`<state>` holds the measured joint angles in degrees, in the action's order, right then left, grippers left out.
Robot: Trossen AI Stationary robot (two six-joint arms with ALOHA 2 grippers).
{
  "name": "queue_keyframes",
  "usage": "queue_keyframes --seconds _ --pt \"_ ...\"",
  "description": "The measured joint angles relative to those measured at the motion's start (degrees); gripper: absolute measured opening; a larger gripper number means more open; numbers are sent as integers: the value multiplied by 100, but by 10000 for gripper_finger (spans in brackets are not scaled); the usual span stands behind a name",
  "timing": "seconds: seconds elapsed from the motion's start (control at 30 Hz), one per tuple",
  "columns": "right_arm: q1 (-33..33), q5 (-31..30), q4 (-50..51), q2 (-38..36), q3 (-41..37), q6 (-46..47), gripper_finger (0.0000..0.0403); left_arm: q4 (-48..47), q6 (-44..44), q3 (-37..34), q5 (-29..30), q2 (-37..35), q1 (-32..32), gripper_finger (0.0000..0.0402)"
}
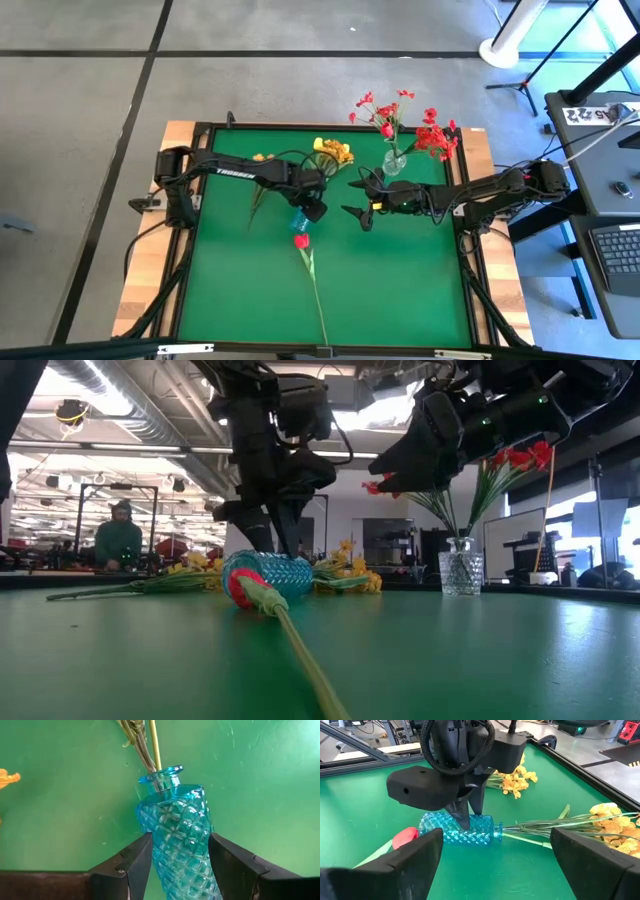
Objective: Sort flowers into vase by color
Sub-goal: Put the yellow flower into the blue vase
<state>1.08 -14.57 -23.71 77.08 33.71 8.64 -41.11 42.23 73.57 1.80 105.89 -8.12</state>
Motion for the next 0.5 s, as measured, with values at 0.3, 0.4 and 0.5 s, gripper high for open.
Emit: queue_keyframes --seconds 0.3,0.4,0.5 --pt "0 0 99 2 0 2 367 -596 -84 1068 260 -51 59 186" --pt "0 0 278 2 0 13 367 -745 -193 1182 275 -51 74 186" --pt "0 0 488 2 0 49 367 -1358 -235 1217 285 -51 20 186"
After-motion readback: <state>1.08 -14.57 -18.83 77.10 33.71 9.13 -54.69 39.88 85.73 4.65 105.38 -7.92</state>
